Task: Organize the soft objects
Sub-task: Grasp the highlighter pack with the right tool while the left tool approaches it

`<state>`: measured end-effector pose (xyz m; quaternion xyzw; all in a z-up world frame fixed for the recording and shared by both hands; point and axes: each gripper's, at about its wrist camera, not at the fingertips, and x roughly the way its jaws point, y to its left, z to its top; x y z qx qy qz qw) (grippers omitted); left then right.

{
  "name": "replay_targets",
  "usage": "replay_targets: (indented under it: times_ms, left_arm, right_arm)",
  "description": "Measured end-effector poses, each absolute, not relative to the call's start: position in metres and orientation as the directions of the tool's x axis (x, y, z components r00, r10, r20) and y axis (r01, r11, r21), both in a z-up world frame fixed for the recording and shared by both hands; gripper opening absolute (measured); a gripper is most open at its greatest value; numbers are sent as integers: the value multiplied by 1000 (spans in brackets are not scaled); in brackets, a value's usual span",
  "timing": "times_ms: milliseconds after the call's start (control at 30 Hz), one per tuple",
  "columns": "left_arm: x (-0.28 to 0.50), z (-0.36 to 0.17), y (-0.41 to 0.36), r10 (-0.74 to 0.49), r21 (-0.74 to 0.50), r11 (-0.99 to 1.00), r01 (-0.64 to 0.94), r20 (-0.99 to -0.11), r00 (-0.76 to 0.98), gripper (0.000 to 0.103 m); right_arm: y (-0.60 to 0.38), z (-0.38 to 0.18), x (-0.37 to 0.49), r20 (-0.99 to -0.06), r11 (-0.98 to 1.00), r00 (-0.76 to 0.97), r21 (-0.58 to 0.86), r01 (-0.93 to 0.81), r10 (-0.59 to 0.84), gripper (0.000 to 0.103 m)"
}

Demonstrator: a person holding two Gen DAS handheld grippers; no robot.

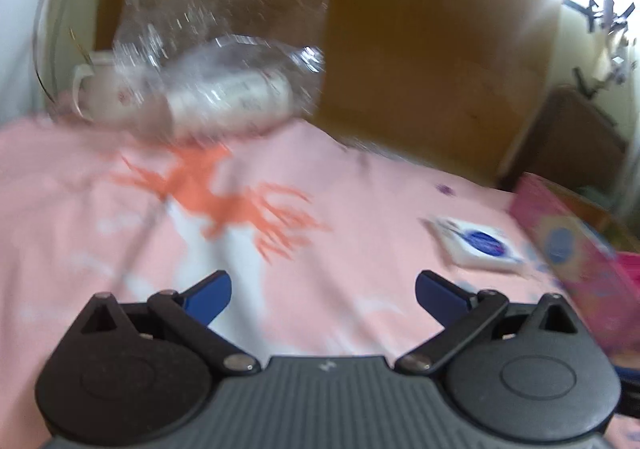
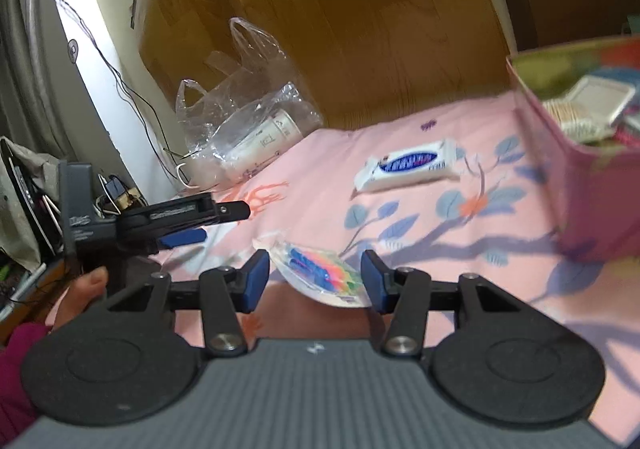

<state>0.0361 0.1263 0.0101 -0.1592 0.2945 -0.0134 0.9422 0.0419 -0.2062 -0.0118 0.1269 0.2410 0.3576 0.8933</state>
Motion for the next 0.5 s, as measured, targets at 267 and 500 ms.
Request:
replay_targets:
  times_ms: [267,500]
  left_arm:
    - [14,10,117,-419,-586,810,21,-554,719,102]
    - [17,7,85,-582,-700,712,59,-540,608,97]
  right_arm:
    - [-223,-26,41,-353,682,587,449,-578,729,53]
    - [-228,-31,41,-341,661,573,492,-566,745,53]
